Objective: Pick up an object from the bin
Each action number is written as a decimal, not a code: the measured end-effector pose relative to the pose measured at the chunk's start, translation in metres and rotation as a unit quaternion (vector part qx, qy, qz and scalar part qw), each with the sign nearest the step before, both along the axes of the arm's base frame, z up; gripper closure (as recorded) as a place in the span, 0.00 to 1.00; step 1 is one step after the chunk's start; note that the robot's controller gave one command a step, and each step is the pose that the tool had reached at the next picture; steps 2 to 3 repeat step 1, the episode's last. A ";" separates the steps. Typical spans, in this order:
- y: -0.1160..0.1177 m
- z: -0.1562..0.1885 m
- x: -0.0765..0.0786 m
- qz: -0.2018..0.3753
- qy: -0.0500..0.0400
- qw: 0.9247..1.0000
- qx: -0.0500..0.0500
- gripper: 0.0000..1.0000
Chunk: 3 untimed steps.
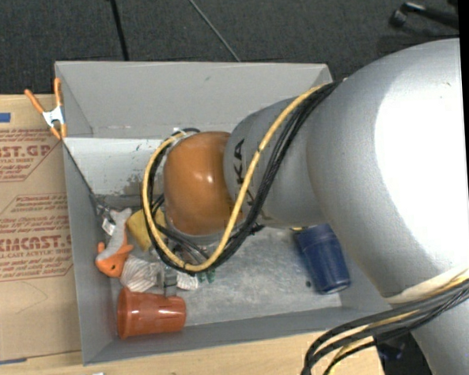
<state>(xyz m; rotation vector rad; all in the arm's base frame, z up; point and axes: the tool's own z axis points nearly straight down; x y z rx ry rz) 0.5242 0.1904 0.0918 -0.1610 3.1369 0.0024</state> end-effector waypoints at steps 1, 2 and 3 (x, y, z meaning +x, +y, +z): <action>0.016 0.184 0.009 0.013 -0.005 1.000 0.001 1.00; 0.016 0.184 0.009 0.013 -0.005 1.000 0.001 1.00; 0.016 0.184 0.009 0.013 -0.005 1.000 0.001 1.00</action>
Offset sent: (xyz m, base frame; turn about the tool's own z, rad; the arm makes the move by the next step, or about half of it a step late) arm 0.0000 0.0000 0.0000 0.0000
